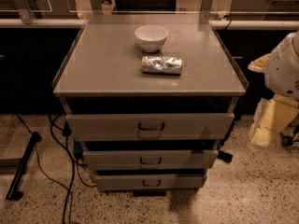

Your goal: Open middle drawer

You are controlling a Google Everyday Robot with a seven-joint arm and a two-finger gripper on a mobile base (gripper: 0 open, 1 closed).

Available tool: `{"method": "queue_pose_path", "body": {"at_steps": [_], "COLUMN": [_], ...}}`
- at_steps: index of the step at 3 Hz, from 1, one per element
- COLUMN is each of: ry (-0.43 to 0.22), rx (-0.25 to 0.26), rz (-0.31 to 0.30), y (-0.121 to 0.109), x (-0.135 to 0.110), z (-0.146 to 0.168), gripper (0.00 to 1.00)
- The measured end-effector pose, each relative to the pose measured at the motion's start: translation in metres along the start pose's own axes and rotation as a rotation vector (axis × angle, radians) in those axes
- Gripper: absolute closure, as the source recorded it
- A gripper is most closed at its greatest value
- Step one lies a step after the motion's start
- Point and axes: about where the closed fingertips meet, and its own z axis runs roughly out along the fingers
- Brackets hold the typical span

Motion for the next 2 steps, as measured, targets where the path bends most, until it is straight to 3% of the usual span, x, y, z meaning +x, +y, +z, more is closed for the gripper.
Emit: {"method": "queue_pose_path", "body": {"at_steps": [1,2], "ry": [-0.001,-0.001], "rx": [-0.063,-0.058], "rz": [0.014,0.013], "y": [0.0296,0.0283], "x": [0.0147,0.0138], "z": [0.0514,0.0490], "gripper": [0.00,0.00]}}
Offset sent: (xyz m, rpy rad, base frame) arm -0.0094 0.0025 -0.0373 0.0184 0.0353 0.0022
